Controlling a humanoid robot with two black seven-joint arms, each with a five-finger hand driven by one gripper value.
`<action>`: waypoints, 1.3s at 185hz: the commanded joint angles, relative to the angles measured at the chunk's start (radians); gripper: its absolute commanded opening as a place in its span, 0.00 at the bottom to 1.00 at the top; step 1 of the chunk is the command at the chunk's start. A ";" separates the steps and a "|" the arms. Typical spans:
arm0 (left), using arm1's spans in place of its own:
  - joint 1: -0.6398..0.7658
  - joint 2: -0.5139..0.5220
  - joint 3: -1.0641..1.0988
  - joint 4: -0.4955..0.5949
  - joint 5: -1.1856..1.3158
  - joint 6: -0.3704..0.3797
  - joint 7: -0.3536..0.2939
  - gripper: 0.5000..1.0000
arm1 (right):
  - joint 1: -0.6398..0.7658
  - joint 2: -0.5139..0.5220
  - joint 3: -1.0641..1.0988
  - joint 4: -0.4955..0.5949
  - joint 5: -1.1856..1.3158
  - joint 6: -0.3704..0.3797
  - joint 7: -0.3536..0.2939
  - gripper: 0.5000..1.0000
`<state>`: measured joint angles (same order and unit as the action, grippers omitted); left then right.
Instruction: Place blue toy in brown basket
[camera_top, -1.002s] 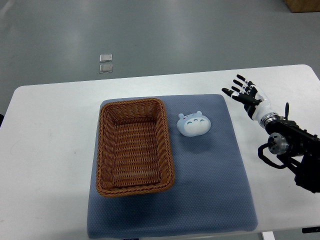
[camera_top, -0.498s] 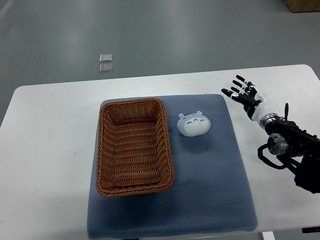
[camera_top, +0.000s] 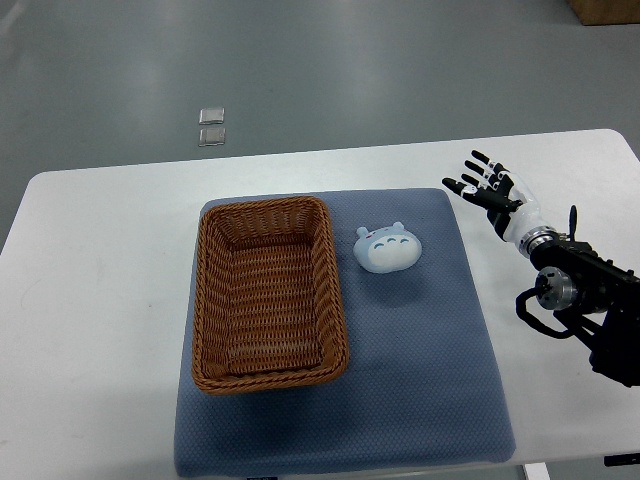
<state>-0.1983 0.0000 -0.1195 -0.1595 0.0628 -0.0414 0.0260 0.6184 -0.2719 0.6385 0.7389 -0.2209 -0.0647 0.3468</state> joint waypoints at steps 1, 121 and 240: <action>0.000 0.000 0.000 0.000 0.000 0.000 0.000 1.00 | 0.001 -0.003 0.000 0.002 0.000 0.000 0.000 0.82; 0.005 0.000 0.003 0.001 0.000 -0.002 0.000 1.00 | 0.009 -0.010 -0.002 0.004 -0.063 0.016 0.000 0.82; 0.010 0.000 0.003 0.008 0.002 0.000 0.000 1.00 | 0.015 -0.016 -0.005 0.030 -0.459 0.072 0.075 0.81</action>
<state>-0.1890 0.0000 -0.1165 -0.1517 0.0643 -0.0413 0.0260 0.6334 -0.2854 0.6367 0.7578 -0.5452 -0.0307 0.3802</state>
